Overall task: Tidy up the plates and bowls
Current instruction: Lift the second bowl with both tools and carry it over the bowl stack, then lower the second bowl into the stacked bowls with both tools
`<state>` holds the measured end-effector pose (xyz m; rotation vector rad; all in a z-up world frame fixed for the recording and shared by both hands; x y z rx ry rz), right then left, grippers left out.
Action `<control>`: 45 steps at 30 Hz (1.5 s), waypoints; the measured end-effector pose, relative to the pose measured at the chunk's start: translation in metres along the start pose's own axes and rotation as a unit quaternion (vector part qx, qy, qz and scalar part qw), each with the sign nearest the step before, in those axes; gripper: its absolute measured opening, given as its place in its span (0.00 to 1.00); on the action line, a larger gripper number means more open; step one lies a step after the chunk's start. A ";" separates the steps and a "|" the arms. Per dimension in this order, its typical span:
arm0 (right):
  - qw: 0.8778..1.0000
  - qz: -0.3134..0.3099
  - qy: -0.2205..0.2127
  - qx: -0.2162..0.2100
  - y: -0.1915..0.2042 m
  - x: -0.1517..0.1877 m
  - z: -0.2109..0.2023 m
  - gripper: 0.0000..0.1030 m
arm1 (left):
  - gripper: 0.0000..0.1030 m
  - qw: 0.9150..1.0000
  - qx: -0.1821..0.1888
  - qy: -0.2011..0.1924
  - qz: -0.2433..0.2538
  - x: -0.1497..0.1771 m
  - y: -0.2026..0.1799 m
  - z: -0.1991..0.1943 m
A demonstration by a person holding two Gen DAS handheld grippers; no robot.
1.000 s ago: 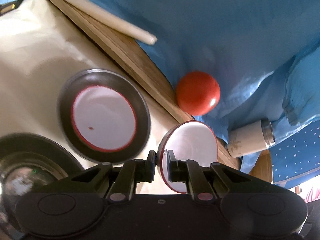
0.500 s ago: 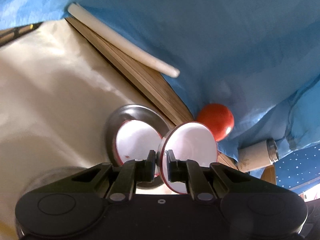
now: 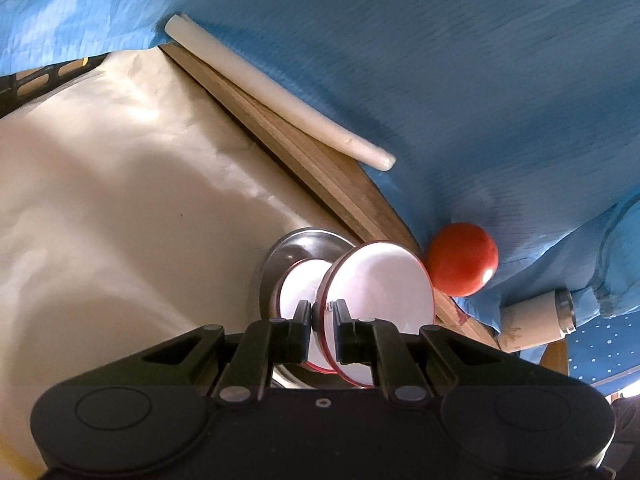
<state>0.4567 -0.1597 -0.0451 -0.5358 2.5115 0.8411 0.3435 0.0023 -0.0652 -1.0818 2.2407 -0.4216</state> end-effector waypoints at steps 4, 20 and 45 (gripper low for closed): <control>1.000 0.001 0.007 0.002 0.000 0.000 0.003 0.12 | 0.11 1.000 -0.007 0.006 0.001 -0.001 0.000 0.003; 0.999 0.009 0.030 0.007 -0.001 -0.001 0.019 0.13 | 0.13 1.000 -0.025 0.017 -0.001 -0.005 0.001 0.012; 0.999 0.017 0.042 0.008 -0.007 0.000 0.028 0.15 | 0.16 0.999 -0.044 0.020 0.005 -0.013 -0.007 0.020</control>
Point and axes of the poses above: each gripper's, at about its wrist camera, not at the fingertips, and z roughly the way its jaws point, y to its left, x to its underside, the point moved 4 cm from there along z, roughly the way its jaws point, and after that the axes turned 7 degrees about -x, right-handed, at the moved point
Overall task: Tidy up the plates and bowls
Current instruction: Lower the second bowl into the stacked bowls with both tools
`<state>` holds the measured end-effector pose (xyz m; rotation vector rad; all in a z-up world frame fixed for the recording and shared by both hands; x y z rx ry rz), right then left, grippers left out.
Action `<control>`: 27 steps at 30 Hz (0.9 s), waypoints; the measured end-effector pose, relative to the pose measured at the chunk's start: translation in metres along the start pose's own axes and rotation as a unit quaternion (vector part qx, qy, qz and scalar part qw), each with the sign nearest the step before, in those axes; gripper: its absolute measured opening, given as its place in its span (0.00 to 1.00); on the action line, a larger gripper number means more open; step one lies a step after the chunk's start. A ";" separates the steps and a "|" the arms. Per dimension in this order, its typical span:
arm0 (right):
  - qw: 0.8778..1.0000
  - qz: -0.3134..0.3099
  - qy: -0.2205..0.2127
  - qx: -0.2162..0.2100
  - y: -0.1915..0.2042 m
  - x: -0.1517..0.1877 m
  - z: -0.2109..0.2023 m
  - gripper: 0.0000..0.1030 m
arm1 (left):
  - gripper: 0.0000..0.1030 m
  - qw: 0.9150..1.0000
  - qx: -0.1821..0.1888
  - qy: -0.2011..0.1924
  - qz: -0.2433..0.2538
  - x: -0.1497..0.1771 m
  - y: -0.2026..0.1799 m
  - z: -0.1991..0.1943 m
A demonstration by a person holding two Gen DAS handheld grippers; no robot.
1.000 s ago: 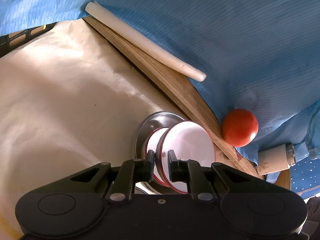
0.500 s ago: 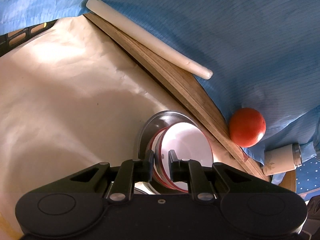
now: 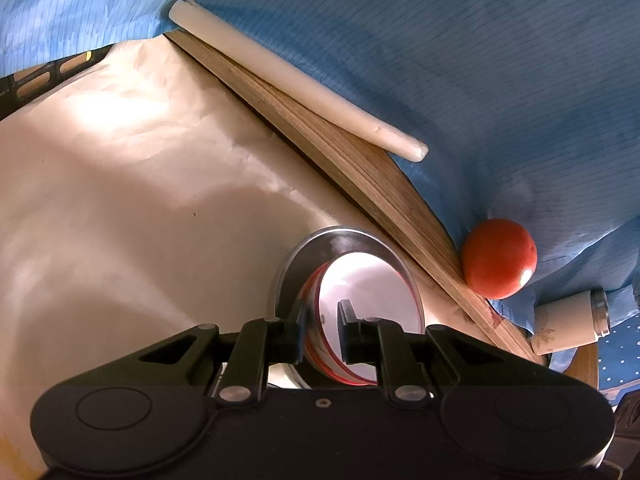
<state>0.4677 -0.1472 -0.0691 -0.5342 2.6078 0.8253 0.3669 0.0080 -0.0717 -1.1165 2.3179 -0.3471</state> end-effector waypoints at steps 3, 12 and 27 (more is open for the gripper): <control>1.000 -0.002 0.000 0.001 0.000 0.000 -0.001 0.15 | 0.16 1.000 -0.001 -0.001 0.001 0.000 0.000 0.000; 1.000 -0.006 -0.002 0.001 0.001 0.001 -0.002 0.15 | 0.16 1.000 -0.003 -0.003 0.000 0.001 0.000 0.000; 1.000 -0.020 -0.003 0.005 0.003 0.002 -0.002 0.15 | 0.16 1.000 -0.003 -0.003 0.002 0.002 0.000 0.000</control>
Point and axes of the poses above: each gripper's, at about its wrist camera, not at the fingertips, and z roughly the way its jaws point, y to its left, x to its underside, the point moved 4 cm from there along z, roughly the way its jaws point, and after that the axes turned 7 degrees about -x, right-handed, at the moved point
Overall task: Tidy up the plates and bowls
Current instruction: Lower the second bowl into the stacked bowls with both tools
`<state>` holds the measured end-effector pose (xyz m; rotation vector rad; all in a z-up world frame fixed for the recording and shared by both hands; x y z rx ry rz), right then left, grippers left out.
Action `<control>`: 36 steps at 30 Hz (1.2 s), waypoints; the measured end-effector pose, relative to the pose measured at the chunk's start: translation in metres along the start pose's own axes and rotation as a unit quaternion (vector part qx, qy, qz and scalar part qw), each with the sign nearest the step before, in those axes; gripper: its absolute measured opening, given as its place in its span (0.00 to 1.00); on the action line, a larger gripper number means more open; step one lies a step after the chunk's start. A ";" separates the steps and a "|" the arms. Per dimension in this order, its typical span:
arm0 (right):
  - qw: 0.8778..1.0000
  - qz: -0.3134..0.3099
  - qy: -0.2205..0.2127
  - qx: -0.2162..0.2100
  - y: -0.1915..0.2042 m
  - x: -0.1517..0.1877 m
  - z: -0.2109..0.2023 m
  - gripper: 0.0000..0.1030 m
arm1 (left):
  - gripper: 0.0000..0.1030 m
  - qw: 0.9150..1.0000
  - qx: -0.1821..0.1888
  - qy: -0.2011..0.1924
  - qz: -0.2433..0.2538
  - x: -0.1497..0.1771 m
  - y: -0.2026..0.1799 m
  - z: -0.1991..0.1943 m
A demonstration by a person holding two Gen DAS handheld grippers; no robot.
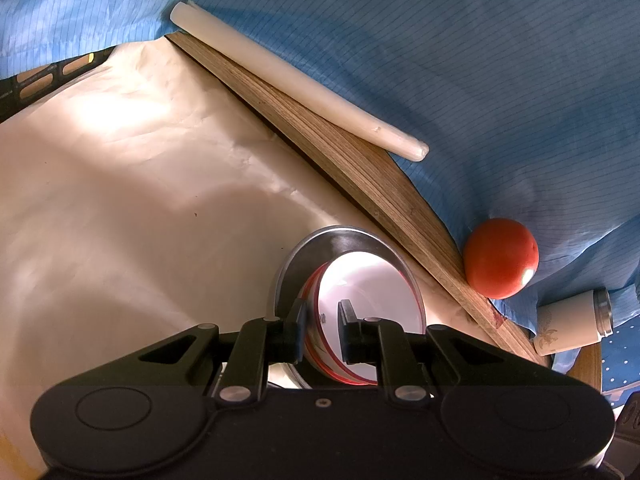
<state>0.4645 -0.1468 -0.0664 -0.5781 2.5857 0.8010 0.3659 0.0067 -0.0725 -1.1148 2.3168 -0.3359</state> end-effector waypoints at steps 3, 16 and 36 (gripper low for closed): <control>1.000 -0.002 -0.001 0.000 0.001 0.000 0.000 0.15 | 0.16 1.000 -0.001 -0.001 0.002 0.000 0.000 0.000; 1.000 -0.010 -0.003 0.003 0.002 0.002 -0.002 0.21 | 0.16 1.000 -0.008 -0.013 0.018 0.001 -0.003 -0.003; 0.999 -0.024 -0.013 0.021 0.005 0.005 -0.011 0.40 | 0.32 0.998 -0.021 -0.041 0.040 0.004 -0.001 -0.017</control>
Point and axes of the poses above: each gripper's, at about its wrist camera, not at the fingertips, and z roughly the way its jaws point, y to its left, x to its underside, the point moved 4 cm from there along z, roughly the way its jaws point, and after that the axes turned 7 degrees about -x, right-handed, at the moved point
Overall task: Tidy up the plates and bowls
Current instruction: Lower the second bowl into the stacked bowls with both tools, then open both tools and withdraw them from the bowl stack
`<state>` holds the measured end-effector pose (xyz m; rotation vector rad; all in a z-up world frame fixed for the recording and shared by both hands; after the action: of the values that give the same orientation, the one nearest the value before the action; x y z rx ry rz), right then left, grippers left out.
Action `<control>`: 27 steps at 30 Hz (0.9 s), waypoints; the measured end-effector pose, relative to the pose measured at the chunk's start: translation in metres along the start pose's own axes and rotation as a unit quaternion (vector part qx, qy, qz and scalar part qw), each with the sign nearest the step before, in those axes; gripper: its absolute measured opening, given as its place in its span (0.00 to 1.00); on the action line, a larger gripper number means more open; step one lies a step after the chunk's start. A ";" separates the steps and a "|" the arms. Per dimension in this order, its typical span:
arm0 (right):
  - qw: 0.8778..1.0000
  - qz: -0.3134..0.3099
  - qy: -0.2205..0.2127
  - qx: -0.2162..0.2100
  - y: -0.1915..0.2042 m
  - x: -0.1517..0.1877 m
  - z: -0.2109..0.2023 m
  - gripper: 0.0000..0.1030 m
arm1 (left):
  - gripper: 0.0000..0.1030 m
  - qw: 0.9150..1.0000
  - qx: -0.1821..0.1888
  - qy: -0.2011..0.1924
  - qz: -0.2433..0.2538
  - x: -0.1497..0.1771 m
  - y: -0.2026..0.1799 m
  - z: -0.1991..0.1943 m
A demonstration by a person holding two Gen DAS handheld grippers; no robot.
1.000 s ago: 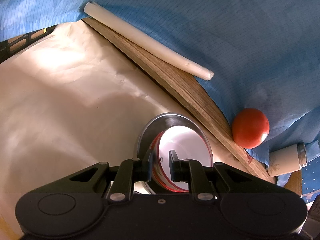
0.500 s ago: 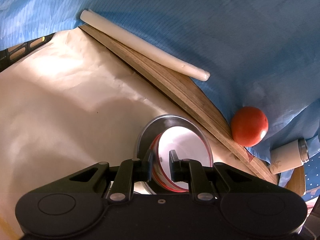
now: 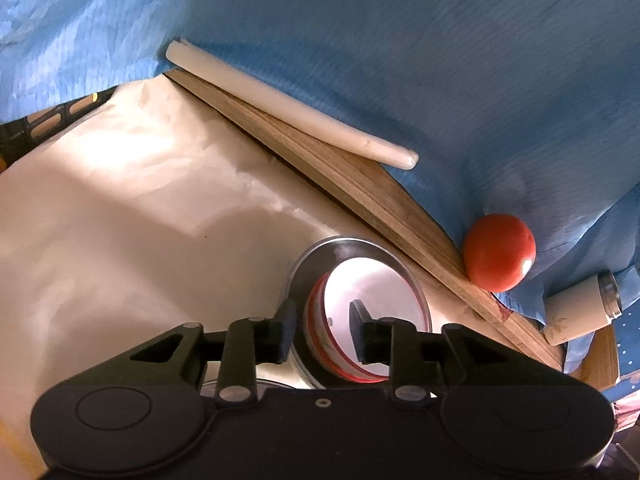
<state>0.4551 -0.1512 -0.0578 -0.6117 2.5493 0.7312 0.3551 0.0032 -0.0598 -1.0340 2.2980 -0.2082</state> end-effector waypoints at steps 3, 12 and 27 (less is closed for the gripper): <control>1.000 -0.002 -0.004 0.002 0.000 0.002 -0.004 0.49 | 0.48 1.000 -0.001 -0.002 -0.002 0.001 0.002 -0.003; 1.000 -0.004 -0.018 0.015 0.004 0.006 -0.016 0.74 | 0.76 1.000 -0.009 -0.016 -0.010 -0.001 0.011 -0.012; 0.998 0.012 -0.055 0.041 0.001 0.011 -0.033 0.99 | 0.99 0.998 -0.052 -0.046 0.010 -0.005 0.029 -0.019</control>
<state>0.4368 -0.1724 -0.0368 -0.5009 2.4757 0.6462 0.3285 0.0248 -0.0523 -1.0505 2.2537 -0.0322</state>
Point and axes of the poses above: each gripper's, at about its wrist camera, not at the fingertips, and z roughly the way its jaws point, y to its left, x to its underside, the point moved 4 cm from there along z, roughly the way its jaws point, and after that the axes turned 7 degrees about -x, right-handed, at the moved point
